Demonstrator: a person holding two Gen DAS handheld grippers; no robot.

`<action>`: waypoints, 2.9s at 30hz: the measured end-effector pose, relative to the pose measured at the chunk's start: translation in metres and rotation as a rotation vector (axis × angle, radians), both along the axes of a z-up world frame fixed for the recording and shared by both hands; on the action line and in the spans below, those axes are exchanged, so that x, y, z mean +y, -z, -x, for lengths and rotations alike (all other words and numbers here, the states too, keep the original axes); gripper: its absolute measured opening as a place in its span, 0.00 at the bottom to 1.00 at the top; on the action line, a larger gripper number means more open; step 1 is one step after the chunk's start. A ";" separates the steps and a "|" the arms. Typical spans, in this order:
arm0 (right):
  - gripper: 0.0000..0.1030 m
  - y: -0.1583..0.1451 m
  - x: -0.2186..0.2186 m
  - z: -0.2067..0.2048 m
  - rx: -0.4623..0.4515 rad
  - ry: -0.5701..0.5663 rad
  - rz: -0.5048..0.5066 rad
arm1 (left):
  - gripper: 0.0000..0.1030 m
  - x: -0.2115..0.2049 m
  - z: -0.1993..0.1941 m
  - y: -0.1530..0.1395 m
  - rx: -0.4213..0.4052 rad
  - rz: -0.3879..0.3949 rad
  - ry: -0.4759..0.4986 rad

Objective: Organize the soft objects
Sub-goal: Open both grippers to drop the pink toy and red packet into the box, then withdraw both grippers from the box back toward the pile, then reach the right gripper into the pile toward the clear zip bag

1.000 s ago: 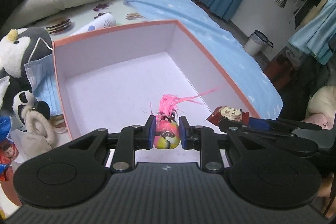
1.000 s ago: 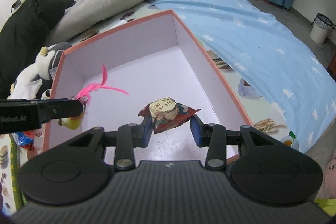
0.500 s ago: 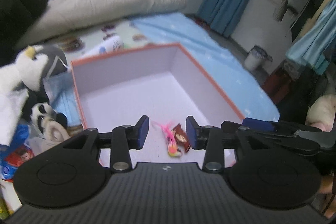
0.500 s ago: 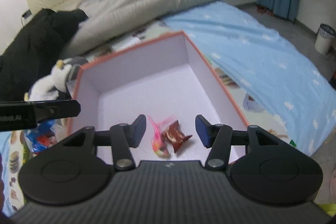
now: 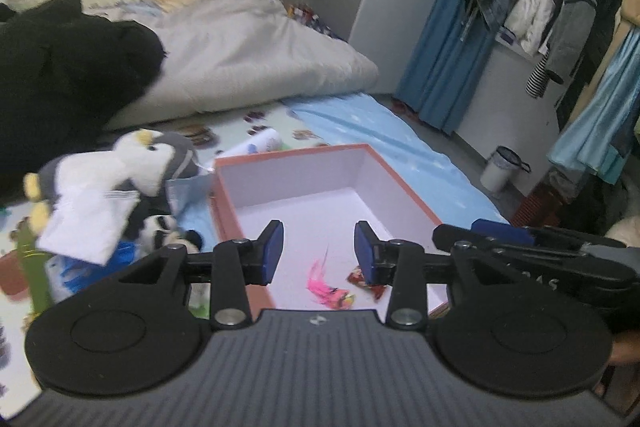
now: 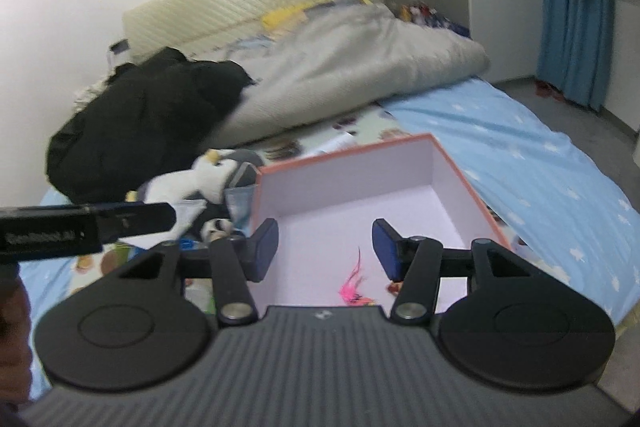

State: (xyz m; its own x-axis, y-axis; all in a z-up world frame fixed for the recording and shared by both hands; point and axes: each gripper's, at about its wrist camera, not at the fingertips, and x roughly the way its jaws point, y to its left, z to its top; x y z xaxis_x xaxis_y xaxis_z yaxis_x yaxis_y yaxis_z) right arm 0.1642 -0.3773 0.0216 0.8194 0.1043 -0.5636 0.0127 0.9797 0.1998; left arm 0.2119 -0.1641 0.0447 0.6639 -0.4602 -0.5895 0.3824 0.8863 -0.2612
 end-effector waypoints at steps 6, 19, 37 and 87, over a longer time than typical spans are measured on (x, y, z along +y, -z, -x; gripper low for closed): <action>0.54 -0.005 0.030 0.026 -0.042 -0.065 0.004 | 0.44 0.034 0.043 -0.004 -0.055 -0.011 -0.072; 0.54 0.011 0.087 0.065 -0.048 -0.188 -0.003 | 0.44 0.099 0.103 0.006 -0.084 -0.055 -0.231; 0.54 0.051 0.133 0.099 0.033 -0.299 -0.024 | 0.44 0.136 0.136 0.065 0.026 -0.071 -0.349; 0.53 0.134 0.187 -0.125 0.297 -0.306 0.057 | 0.64 0.151 -0.079 0.232 0.324 0.016 -0.278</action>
State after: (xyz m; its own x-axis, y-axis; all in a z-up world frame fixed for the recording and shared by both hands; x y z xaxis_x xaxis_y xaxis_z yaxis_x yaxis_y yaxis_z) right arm 0.2894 -0.1898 -0.1129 0.5567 0.2794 -0.7823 -0.2317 0.9566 0.1767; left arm 0.2905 -0.0135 -0.1876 0.5457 -0.3001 -0.7824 0.0252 0.9391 -0.3427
